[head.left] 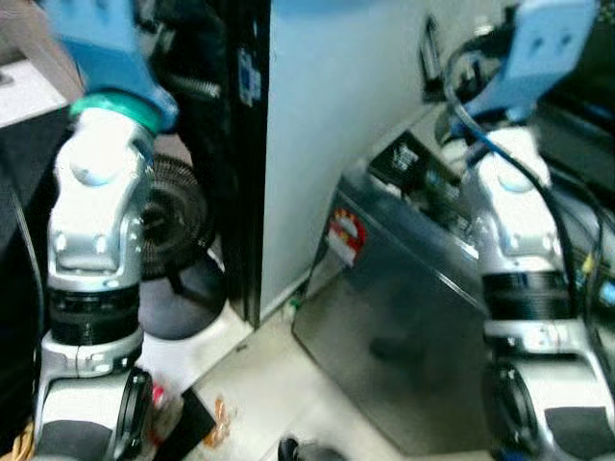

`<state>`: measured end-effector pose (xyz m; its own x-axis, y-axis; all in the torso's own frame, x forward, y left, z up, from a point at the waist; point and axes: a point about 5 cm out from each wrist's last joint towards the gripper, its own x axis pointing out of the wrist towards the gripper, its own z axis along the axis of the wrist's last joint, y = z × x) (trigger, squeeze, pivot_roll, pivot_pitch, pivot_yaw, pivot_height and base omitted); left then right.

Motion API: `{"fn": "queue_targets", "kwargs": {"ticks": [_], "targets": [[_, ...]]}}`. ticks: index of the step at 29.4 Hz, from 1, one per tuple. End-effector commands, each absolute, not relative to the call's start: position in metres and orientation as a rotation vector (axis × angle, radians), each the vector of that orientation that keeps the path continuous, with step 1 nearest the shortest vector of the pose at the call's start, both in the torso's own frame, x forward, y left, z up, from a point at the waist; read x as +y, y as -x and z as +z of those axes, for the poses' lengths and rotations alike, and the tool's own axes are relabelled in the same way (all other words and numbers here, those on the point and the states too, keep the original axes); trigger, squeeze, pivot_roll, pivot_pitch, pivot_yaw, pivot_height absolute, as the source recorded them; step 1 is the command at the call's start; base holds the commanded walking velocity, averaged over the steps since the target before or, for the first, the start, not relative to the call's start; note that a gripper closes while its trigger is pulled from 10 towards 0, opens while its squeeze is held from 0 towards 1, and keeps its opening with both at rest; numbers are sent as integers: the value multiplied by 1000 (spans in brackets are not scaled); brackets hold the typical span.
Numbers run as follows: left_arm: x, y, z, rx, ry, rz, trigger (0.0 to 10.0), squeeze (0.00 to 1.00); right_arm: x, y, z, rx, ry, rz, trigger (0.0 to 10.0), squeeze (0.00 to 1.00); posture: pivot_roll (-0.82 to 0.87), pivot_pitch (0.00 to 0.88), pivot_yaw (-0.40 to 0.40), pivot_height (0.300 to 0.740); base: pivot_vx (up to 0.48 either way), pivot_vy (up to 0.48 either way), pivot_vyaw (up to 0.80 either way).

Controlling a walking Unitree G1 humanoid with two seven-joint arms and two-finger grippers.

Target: Clothes washing

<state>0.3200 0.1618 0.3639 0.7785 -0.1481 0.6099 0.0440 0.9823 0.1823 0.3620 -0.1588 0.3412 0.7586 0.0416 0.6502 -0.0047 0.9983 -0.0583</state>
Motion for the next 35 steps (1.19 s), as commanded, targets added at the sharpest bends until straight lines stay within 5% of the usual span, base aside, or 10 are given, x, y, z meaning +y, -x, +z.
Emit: {"fn": "queue_targets", "kwargs": {"ticks": [1,24,35], "targets": [[159,-316,366,-693,-158,-122,10000,0,-158,-361,341,-712,42,30,10000,0,58,60,-43,740,0,0,-800],[159,-317,363,-678,-164,-131,10000,0,-157,-361,351,-746,-6,3,10000,0,64,62,-45,740,0,0,-800],[158,-316,363,-684,-165,-120,10000,0,-137,-358,363,-798,-55,102,10000,0,67,68,-49,740,0,0,-800]]}}
